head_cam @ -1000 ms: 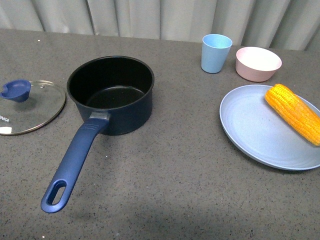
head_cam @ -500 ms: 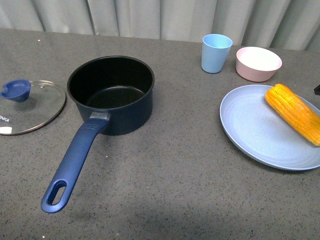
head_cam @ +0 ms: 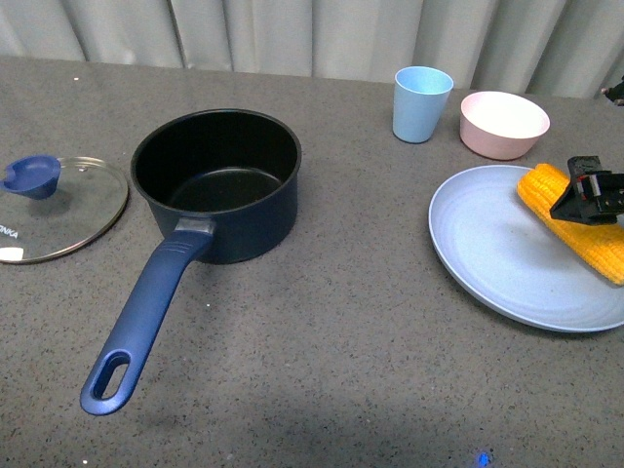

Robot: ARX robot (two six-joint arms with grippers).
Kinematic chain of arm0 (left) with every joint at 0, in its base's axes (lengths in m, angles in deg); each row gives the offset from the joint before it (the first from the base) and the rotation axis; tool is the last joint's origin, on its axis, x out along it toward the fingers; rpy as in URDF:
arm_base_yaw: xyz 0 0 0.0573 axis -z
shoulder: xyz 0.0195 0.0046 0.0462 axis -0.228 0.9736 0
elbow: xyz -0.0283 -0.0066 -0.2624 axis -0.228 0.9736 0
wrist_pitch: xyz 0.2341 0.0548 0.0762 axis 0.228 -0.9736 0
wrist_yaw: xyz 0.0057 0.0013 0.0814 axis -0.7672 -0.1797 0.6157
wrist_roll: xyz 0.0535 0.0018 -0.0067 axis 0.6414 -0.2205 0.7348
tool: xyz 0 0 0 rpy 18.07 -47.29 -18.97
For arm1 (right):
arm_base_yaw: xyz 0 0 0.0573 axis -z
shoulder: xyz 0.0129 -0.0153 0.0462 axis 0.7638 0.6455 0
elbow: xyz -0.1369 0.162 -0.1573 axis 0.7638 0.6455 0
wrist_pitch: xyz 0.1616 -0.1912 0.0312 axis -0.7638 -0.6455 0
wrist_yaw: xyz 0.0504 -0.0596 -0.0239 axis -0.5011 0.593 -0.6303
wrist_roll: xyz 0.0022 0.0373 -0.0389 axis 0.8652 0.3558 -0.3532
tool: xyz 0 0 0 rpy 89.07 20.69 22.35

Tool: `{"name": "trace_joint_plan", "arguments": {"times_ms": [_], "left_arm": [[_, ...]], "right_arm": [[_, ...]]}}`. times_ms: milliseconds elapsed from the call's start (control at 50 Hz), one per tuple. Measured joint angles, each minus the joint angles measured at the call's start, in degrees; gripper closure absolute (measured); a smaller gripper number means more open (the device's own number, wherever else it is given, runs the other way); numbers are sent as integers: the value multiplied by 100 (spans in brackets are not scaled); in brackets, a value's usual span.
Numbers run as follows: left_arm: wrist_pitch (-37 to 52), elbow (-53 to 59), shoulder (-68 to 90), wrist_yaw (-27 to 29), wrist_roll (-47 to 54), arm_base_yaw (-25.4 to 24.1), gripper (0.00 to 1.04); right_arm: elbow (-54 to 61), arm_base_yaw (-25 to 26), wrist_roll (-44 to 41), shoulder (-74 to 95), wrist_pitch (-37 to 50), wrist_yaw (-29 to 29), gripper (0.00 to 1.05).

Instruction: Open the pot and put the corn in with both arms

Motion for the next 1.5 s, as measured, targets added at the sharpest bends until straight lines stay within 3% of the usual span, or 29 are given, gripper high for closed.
{"name": "trace_joint_plan", "arguments": {"times_ms": [200, 640, 820, 1020, 1200, 1500], "left_arm": [[0, 0, 0, 2, 0, 0, 7], [0, 0, 0, 2, 0, 0, 7], [0, 0, 0, 2, 0, 0, 7], [0, 0, 0, 0, 0, 0, 7], [0, 0, 0, 2, 0, 0, 7], [0, 0, 0, 2, 0, 0, 7]], "right_arm": [[-254, -52, 28, 302, -7, -2, 10], [-258, -94, 26, 345, 101, 9, 74], [-205, -120, 59, 140, 160, -173, 86], [-114, -579, 382, -623, 186, -1071, 92], [-435, -1346, 1145, -754, 330, -1790, 93], [-1611, -2605, 2463, -55, 533, -2122, 94]]}}
